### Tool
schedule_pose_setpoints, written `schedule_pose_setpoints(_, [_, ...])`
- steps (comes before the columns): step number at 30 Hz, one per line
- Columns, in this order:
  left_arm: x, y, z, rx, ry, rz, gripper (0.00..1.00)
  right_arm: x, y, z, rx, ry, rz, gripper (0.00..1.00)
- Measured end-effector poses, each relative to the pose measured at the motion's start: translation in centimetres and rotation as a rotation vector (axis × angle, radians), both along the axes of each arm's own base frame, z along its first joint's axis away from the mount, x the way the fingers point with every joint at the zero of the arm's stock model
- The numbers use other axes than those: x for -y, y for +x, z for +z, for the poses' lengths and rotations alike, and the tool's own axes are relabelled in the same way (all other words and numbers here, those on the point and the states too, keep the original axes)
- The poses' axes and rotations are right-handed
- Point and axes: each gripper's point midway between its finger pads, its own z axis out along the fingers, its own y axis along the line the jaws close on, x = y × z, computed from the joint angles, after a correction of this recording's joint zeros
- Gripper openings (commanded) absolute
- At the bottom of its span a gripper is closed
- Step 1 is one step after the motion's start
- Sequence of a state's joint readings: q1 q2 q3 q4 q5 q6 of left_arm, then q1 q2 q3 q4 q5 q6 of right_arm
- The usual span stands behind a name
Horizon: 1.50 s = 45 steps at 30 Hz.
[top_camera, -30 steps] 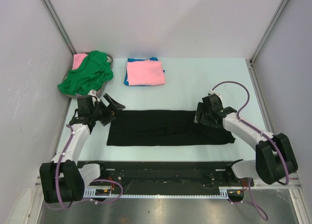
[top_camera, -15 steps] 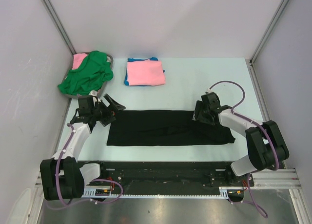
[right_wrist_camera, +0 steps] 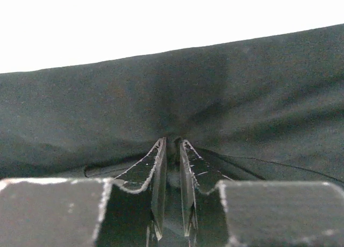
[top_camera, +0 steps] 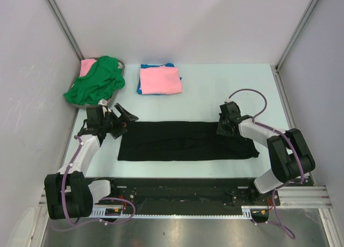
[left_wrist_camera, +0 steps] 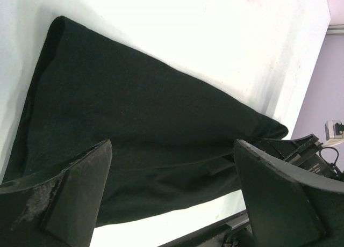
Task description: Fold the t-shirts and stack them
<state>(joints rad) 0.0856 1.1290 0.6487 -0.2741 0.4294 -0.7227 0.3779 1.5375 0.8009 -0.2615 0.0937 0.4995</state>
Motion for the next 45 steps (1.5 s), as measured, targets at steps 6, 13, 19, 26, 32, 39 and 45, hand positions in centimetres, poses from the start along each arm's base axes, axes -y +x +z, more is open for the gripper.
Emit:
schedule_pose_setpoints(6, [0.0, 0.0, 0.0, 0.002, 0.0, 0.0, 1.0, -0.3, -0.9, 1.0, 0.016, -0.049, 0.024, 0.01])
schedule_pose_setpoints(13, [0.0, 0.0, 0.1, 0.007, 0.0, 0.0, 1.0, -1.9, -3.4, 4.5, 0.083, -0.095, 0.098, 0.0])
schedule_pose_setpoints(19, [0.1, -0.4, 0.6, 0.029, 0.0, 0.0, 1.0, -3.1, -6.6, 4.6, 0.043, -0.135, 0.167, 0.36])
schedule_pose_setpoints(26, [0.1, -0.8, 1.0, 0.049, 0.0, -0.002, 1.0, -3.5, -11.1, 3.3, -0.036, -0.253, 0.235, 0.9])
schedule_pose_setpoints(32, [0.4, -1.4, 0.9, 0.041, -0.008, -0.011, 1.0, -0.9, -9.7, 5.3, 0.041, -0.285, 0.101, 0.98])
schedule_pose_setpoints(39, [0.4, -1.6, 1.1, 0.045, -0.01, -0.014, 1.0, 6.9, -3.3, 7.5, 0.12, -0.204, -0.261, 0.97])
schedule_pose_setpoints(45, [0.4, -1.6, 1.1, 0.046, -0.009, -0.014, 1.0, 11.5, 0.3, 5.4, 0.09, -0.124, -0.44, 0.91])
